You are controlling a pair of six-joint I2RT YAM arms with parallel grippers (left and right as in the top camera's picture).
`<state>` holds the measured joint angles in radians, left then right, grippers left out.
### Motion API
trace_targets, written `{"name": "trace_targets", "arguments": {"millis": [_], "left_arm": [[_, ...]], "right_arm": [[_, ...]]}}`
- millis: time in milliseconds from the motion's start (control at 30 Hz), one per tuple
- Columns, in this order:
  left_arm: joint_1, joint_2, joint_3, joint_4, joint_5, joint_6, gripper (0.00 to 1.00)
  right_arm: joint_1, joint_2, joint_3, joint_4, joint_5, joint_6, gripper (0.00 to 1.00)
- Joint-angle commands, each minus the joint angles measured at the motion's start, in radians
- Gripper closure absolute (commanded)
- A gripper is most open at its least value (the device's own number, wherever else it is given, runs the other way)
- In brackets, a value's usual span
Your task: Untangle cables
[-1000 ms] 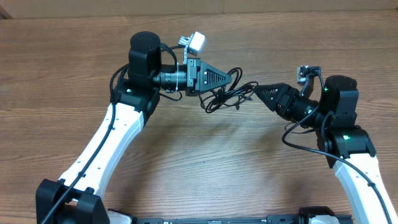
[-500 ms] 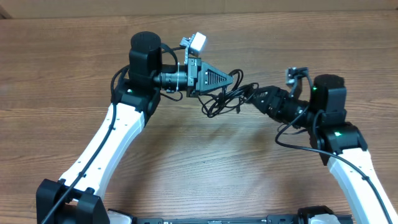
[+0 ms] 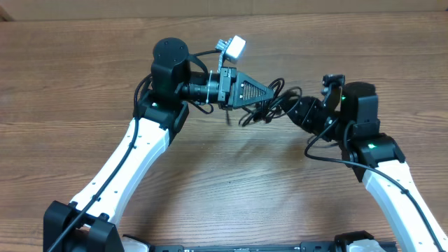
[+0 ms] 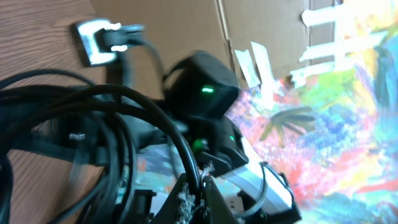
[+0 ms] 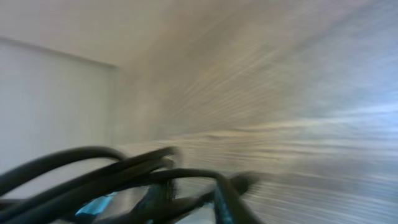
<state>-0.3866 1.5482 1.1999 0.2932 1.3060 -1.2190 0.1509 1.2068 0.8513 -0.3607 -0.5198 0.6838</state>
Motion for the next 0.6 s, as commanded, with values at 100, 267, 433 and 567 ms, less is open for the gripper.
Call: {"name": "trace_targets", "arguments": {"millis": [100, 267, 433, 567], "left_arm": [[0.055, -0.032, 0.029, 0.050, 0.082, -0.006, 0.96], [0.154, -0.032, 0.028, 0.048, 0.077, 0.121, 0.96], [0.217, -0.032, 0.027, 0.011, 0.073, 0.225, 0.96], [0.223, -0.032, 0.027, -0.139, 0.071, 0.412, 0.96]], "right_arm": [[0.002, 0.034, 0.019, -0.154, 0.164, 0.030, 0.96], [0.002, 0.034, 0.019, -0.221, 0.164, 0.030, 0.96], [0.002, 0.034, 0.019, -0.267, 0.165, 0.030, 0.96], [0.002, 0.034, 0.019, -0.305, 0.216, 0.030, 0.96]]}}
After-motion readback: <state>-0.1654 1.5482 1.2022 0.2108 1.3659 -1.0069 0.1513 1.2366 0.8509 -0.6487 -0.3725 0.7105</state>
